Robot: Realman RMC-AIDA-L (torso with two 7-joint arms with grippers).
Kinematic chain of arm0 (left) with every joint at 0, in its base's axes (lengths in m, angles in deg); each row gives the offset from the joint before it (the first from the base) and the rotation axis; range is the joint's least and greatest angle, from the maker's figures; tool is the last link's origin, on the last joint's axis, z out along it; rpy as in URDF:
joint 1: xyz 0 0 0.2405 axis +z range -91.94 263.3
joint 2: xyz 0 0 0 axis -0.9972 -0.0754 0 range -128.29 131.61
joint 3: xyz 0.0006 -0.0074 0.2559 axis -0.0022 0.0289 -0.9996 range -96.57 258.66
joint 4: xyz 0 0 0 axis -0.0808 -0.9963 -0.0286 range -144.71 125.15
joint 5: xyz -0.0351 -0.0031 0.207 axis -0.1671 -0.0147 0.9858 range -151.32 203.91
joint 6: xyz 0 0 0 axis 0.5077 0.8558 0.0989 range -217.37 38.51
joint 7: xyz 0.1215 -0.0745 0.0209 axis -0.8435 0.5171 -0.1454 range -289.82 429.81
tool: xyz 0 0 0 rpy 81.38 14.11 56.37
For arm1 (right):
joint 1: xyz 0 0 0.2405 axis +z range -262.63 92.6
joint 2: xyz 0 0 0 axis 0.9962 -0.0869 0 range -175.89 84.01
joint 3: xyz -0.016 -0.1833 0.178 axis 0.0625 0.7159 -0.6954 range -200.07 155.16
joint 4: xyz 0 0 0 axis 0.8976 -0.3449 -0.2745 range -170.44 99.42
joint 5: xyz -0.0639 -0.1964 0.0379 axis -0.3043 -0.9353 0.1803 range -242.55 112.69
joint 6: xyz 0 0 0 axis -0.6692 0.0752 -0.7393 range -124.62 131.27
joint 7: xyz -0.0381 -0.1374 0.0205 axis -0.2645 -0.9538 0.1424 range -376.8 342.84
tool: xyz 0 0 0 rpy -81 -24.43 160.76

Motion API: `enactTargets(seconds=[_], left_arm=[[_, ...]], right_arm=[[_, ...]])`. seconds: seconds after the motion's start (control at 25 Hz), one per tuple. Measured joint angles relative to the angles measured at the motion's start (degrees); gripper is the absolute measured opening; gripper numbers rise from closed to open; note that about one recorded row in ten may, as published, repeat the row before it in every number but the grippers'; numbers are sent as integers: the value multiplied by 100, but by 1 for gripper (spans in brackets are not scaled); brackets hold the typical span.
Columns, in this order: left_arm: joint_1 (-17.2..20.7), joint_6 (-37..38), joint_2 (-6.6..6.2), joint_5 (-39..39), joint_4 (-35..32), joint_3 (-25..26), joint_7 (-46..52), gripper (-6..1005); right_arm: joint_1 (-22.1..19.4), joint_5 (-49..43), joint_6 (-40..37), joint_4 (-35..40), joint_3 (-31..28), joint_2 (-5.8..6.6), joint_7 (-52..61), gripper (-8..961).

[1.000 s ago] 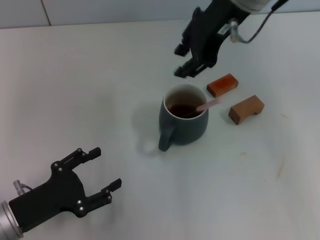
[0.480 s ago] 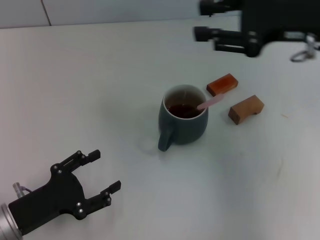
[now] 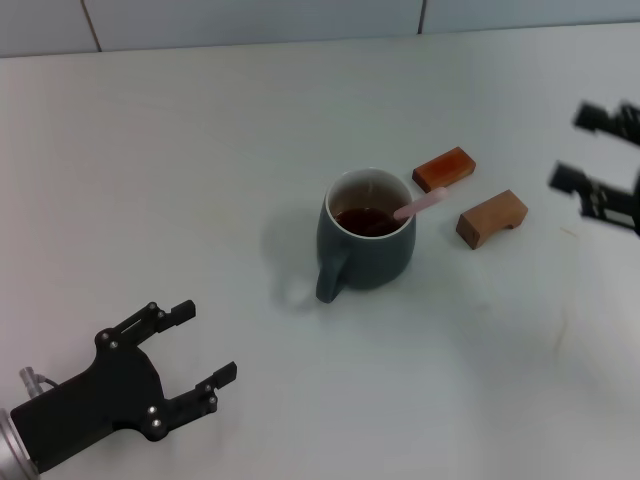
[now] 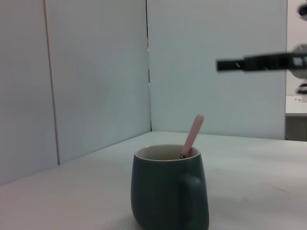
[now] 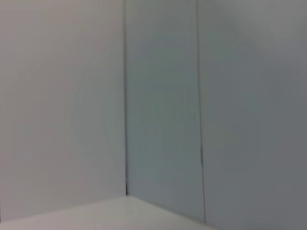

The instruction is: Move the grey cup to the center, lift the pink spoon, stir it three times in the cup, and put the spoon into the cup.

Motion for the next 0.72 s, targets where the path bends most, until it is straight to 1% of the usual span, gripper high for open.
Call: enactTargets(seconds=[0.08, 0.12, 0.24, 0.28, 0.36, 0.48, 0.6, 0.68, 0.72], left_arm=[[11, 21, -4, 0, -2, 0, 0, 805], [11, 21, -4, 0, -2, 0, 0, 805], [17, 40, -7, 7, -6, 0, 8, 805], [17, 40, -8, 10, -3, 0, 23, 805], [17, 41, -9, 17, -6, 0, 56, 805], [16, 46, -10, 22, -10, 0, 72, 805], [15, 50, -10, 24, -23, 0, 73, 805], [15, 51, -10, 24, -24, 0, 75, 805], [15, 51, -10, 24, -24, 0, 75, 805]], right_arm=[[-309, -247, 63, -31, -30, -19, -66, 753], [-309, -247, 63, -31, -30, -19, -66, 753], [-390, -638, 197, -147, -70, 3, -69, 752], [-390, -836, 346, -245, -72, 3, -134, 752], [-382, -920, 431, -288, -73, -2, -185, 752], [-304, -1094, 687, -470, -38, -44, -371, 753], [-267, -1104, 796, -533, -6, -65, -462, 753], [-204, -1105, 986, -602, -21, -122, -635, 752], [-204, -1105, 986, -602, -21, -122, -635, 752]])
